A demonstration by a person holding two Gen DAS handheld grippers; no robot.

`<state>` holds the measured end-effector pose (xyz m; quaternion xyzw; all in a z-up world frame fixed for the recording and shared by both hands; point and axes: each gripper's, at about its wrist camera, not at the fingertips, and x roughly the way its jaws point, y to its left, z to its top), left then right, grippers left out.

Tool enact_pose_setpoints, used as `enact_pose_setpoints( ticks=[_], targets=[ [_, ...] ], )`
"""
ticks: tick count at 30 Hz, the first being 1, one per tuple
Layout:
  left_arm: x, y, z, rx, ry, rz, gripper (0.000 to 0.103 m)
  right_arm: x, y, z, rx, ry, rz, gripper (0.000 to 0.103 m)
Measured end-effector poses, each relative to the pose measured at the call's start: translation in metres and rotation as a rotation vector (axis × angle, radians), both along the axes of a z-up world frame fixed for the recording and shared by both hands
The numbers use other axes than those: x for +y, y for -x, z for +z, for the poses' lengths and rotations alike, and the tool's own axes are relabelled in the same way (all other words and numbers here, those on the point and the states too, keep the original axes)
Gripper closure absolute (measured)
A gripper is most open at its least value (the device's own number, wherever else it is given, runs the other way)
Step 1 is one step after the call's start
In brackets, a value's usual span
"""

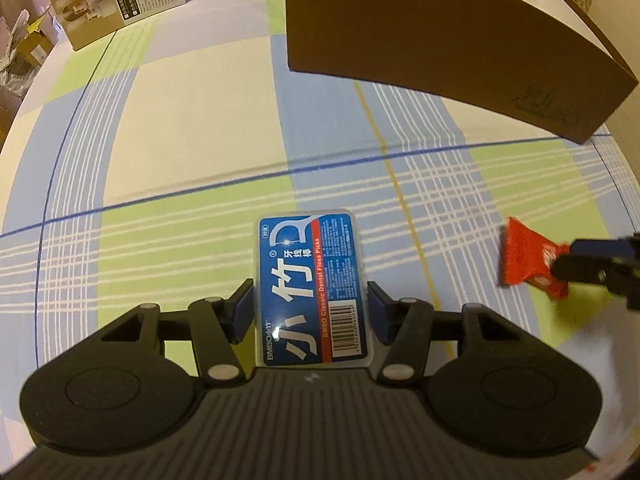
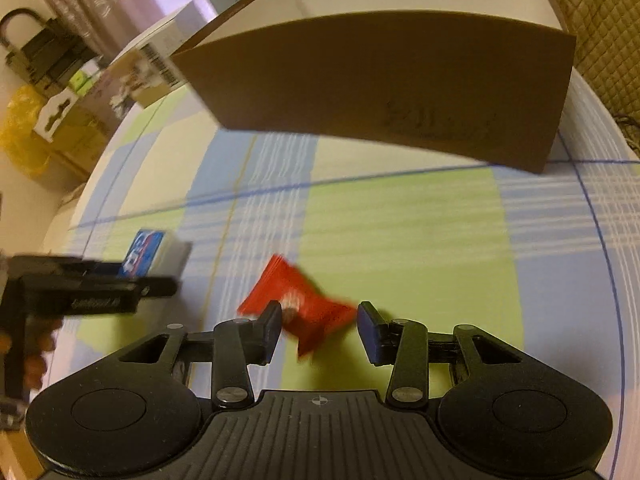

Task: Organize objects
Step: 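Grasp the red candy packet with the right gripper while the left holds the floss box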

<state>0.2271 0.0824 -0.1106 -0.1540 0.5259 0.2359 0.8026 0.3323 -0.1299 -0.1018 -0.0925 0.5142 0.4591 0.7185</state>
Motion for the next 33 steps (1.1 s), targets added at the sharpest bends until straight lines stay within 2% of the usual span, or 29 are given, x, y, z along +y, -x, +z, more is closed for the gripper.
enact_pose_setpoints(
  ticks=[2,5,9,12,16,19,24,26,31,33],
  targets=[
    [-0.001,0.004,0.000,0.002,0.003,-0.003,0.050,-0.001,0.006,0.004,-0.028,0.008,0.030,0.058],
    [-0.003,0.008,0.000,0.001,0.008,-0.004,0.050,0.003,0.015,0.008,-0.133,0.018,0.086,0.045],
    [-0.003,0.010,0.000,-0.001,0.011,0.003,0.050,0.020,0.029,0.010,-0.284,0.026,0.227,0.042],
    [-0.004,0.011,0.000,-0.001,0.010,0.004,0.050,0.036,0.031,0.004,-0.326,0.031,0.337,0.042],
    [-0.004,0.013,-0.001,-0.005,0.019,0.007,0.050,0.051,0.020,-0.009,-0.280,0.068,0.415,0.042],
    [-0.003,0.016,-0.001,-0.009,0.028,0.012,0.050,0.053,0.013,-0.013,-0.233,0.082,0.401,0.043],
    [-0.001,0.020,0.000,-0.012,0.040,0.023,0.050,0.047,0.019,-0.014,-0.142,0.036,0.384,0.043],
    [-0.001,0.020,0.000,-0.012,0.042,0.023,0.050,0.046,0.022,-0.015,-0.131,0.031,0.353,0.044],
    [0.000,0.015,-0.001,-0.016,0.051,0.020,0.043,0.045,0.015,-0.015,-0.074,0.013,0.184,0.046],
    [0.001,0.012,-0.002,-0.014,0.046,0.013,0.043,0.047,0.014,-0.015,-0.075,0.022,0.131,0.050]
  ],
)
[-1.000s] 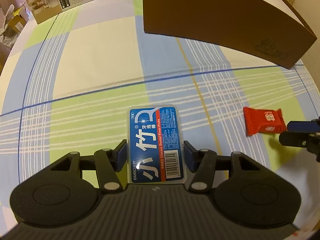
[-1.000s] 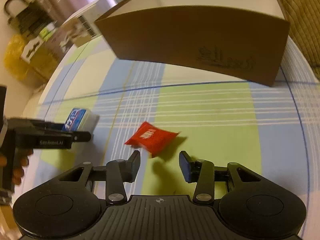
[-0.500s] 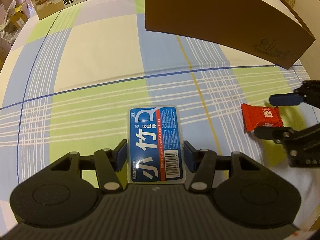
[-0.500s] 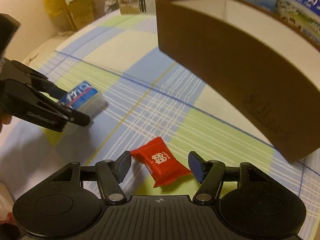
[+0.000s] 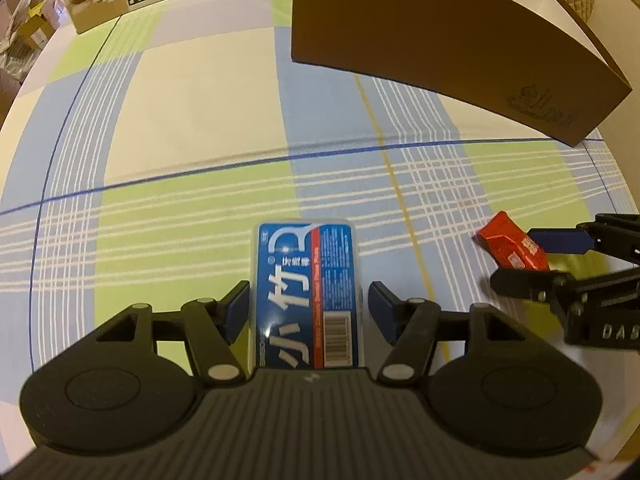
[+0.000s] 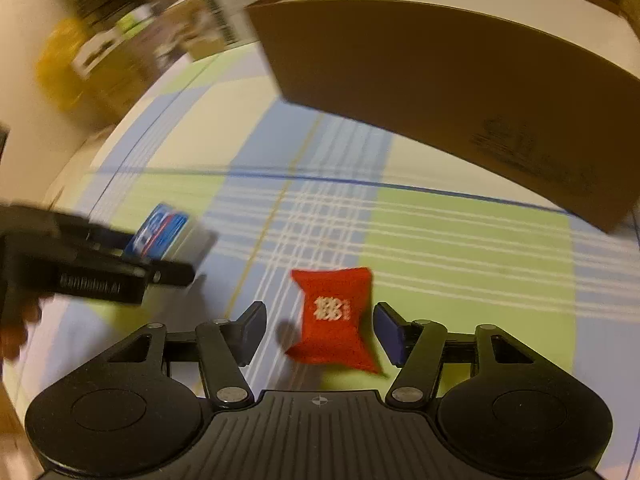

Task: Organize objects
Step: 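Grasp the red candy packet with the right gripper while the left holds the floss box, then carry the floss box and red packet over the brown box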

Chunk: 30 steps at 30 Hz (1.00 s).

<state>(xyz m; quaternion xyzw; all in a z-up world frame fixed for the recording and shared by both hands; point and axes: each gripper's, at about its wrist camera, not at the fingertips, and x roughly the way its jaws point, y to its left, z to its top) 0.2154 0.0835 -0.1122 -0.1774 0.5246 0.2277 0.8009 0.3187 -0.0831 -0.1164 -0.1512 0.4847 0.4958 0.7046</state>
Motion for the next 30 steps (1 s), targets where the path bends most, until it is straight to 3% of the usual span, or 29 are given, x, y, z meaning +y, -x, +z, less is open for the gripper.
enact_pose_setpoints(
  ticks=[2,7,15,30],
  targets=[
    [0.001,-0.003,-0.001,0.004,-0.003,-0.002,0.044,0.002,0.000,0.002,-0.031,0.018,-0.020,0.061],
    [0.003,-0.008,0.000,-0.001,-0.008,-0.009,0.050,0.006,0.008,0.002,-0.110,0.050,-0.018,0.074],
    [-0.009,-0.006,-0.001,0.010,-0.021,-0.036,0.050,0.006,0.022,0.000,-0.186,0.070,0.034,0.076],
    [-0.024,0.002,0.002,0.031,-0.031,-0.062,0.050,-0.008,0.031,0.001,-0.155,0.075,0.027,0.078]
  ],
)
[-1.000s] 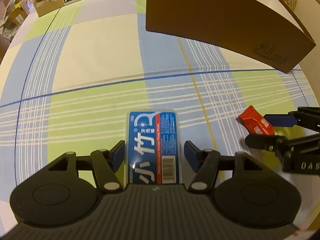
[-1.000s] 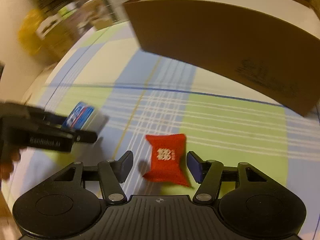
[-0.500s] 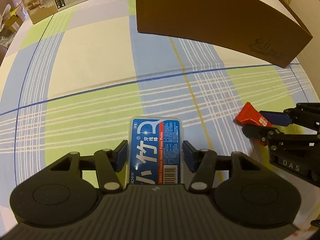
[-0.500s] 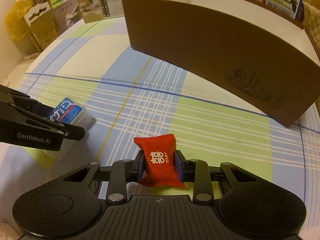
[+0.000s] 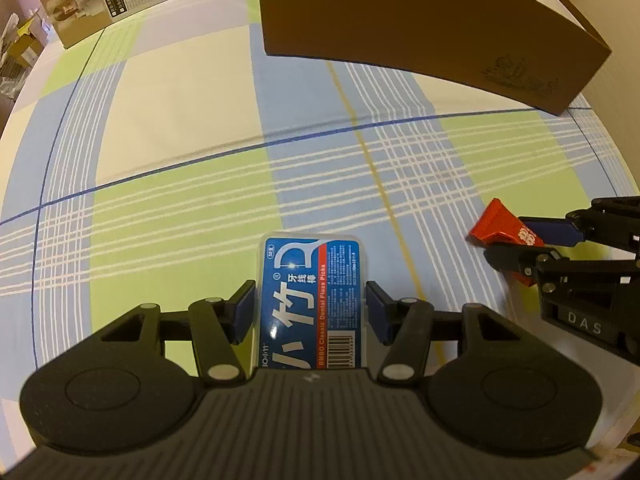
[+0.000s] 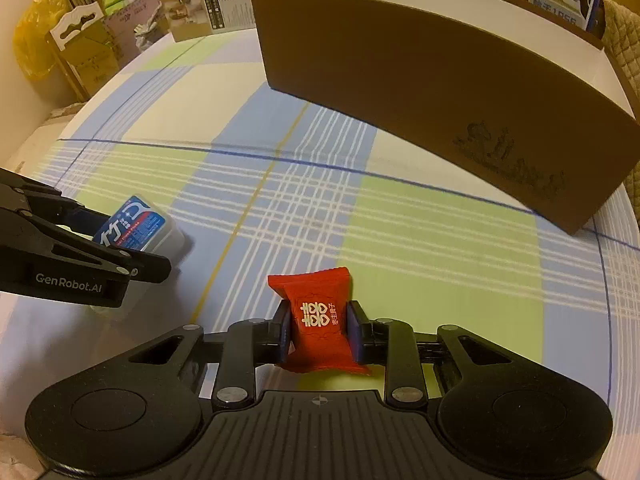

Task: Organize objects
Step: 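Carry the floss box and red packet over the brown box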

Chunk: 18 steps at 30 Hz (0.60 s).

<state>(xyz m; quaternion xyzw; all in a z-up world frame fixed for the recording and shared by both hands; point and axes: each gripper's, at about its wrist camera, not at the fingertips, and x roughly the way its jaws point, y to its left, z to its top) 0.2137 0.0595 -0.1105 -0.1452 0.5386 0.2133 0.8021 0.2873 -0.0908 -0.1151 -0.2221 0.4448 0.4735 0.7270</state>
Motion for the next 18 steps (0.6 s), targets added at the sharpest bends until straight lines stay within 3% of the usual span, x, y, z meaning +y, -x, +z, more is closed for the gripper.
enact_pose_setpoints(
  ticks=[12,18],
  targets=[
    [-0.015,0.006,0.007,-0.017,-0.005,-0.028,0.050,-0.028,0.006,0.005,0.083,-0.026,-0.054,0.079],
    [-0.022,0.003,0.022,-0.057,-0.013,-0.043,0.050,-0.050,-0.003,0.023,0.097,-0.081,-0.130,0.079]
  ],
)
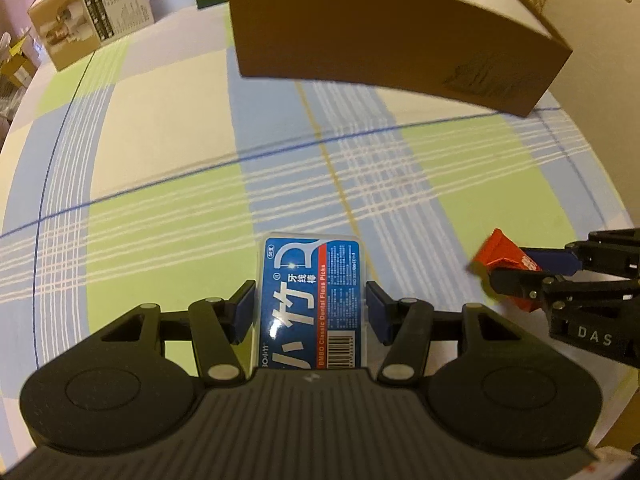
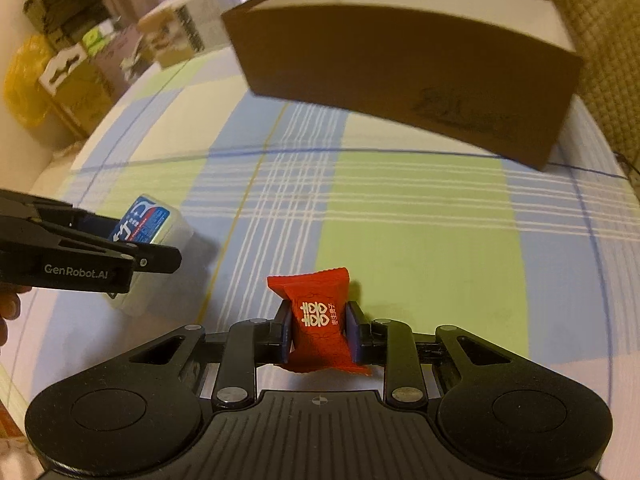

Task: Organize objects
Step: 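Carry the floss box and red packet over the brown box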

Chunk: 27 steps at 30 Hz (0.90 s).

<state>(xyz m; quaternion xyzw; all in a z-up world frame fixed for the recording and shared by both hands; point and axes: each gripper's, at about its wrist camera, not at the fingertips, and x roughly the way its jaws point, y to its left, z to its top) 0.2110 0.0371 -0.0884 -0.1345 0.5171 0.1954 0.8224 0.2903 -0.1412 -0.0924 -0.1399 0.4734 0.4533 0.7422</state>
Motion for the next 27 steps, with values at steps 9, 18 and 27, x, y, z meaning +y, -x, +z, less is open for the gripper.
enact_pose_setpoints(
  ticks=[9,18,27],
  targets=[
    [-0.006,-0.021,0.040,-0.101,-0.017,-0.027,0.050,-0.018,-0.025,0.042,-0.026,-0.113,-0.085,0.079],
    [-0.001,-0.064,0.081,-0.204,-0.066,-0.059,0.050,-0.015,-0.072,0.082,-0.088,-0.205,-0.125,0.079],
    [0.022,-0.124,0.108,-0.268,-0.131,-0.073,0.050,0.007,-0.131,0.112,-0.158,-0.272,-0.153,0.079]
  ],
)
